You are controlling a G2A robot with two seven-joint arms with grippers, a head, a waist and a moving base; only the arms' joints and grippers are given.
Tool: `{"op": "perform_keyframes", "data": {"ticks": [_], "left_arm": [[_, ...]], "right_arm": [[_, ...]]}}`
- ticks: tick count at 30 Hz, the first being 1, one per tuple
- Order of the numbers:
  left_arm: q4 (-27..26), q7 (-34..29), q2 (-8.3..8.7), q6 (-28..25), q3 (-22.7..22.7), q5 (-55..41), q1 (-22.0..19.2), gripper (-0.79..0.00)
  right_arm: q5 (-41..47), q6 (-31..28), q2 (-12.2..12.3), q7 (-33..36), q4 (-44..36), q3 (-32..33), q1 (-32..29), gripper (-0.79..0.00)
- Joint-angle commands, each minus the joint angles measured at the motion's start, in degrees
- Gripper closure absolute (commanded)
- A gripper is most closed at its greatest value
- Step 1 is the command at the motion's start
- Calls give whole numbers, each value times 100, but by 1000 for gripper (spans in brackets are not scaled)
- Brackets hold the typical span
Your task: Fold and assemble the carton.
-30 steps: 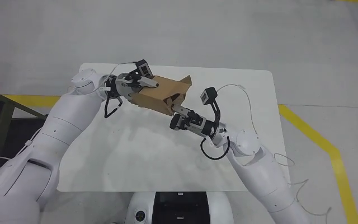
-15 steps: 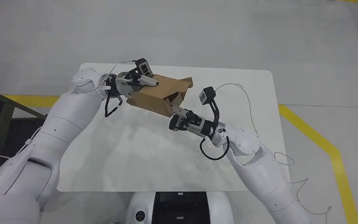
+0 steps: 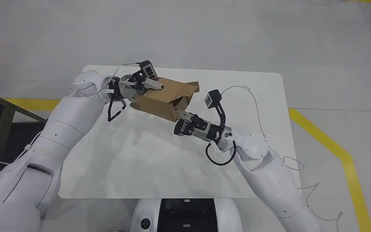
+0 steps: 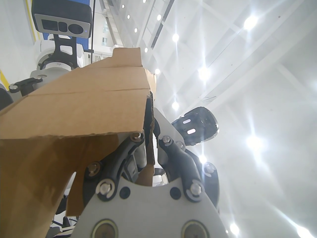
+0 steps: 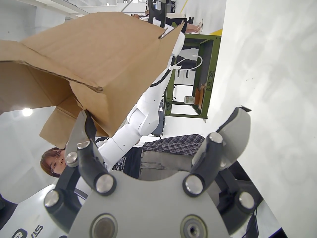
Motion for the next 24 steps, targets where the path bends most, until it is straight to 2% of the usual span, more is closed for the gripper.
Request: {"op": "perform_keyframes", "data": {"ticks": [1,12,21,24], "left_arm": [[-9,0,18,-13,-11,13,7,0],[-61,0,140,-87,-61,88,129,0],[-169,0,287,25,15,284,330,0],[-119,0,311,52,81,301,360,0]], "right_arm": [[-25,-18,5,-24,-39,29,-11,-785],[-81,-329,139,-302,-468,754,-530,-785],[107,-1523,105,-558,-260,858,-537,-785],[184,-1763,81,-585,-141,805,-461,-785]]}}
